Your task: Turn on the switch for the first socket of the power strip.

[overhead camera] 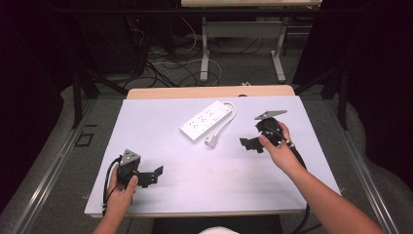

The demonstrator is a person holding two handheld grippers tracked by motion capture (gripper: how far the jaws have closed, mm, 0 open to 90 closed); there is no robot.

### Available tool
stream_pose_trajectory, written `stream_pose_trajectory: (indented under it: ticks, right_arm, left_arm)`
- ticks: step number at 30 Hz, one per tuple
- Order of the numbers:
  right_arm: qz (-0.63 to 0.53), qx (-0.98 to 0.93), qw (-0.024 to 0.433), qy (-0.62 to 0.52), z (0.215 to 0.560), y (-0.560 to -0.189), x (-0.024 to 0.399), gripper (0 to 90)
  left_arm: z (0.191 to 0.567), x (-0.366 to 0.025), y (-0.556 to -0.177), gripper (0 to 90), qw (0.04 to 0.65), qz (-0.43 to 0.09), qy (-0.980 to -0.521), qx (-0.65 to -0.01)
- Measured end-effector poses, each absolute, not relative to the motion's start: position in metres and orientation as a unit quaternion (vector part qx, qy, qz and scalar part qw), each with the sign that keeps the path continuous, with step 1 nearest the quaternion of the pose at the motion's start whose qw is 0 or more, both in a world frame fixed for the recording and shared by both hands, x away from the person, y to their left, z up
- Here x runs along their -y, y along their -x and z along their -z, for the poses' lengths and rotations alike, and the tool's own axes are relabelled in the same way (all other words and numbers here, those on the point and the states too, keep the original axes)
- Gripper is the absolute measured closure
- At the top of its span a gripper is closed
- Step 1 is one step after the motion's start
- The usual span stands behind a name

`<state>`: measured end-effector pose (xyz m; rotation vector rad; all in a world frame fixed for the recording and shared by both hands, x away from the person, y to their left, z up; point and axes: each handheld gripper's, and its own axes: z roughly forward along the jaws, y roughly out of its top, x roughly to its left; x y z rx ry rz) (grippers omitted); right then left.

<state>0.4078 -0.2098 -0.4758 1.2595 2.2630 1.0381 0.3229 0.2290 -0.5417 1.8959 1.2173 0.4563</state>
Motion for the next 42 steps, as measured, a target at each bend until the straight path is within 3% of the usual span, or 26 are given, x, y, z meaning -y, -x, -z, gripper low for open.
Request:
stream_pose_trajectory:
  ticks: [20, 42]
  right_arm:
    - [-0.379, -0.785, 0.177, -0.457, 0.480, -0.358, 0.262, 4.4]
    - [-0.393, -0.753, 0.186, -0.494, 0.521, -0.316, 0.303, 5.9]
  left_arm:
    - [0.542, -0.228, -0.323, 0.3, 0.405, -0.176, -0.754, -0.486]
    - [0.543, -0.226, -0.323, 0.3, 0.404, -0.179, -0.753, -0.488]
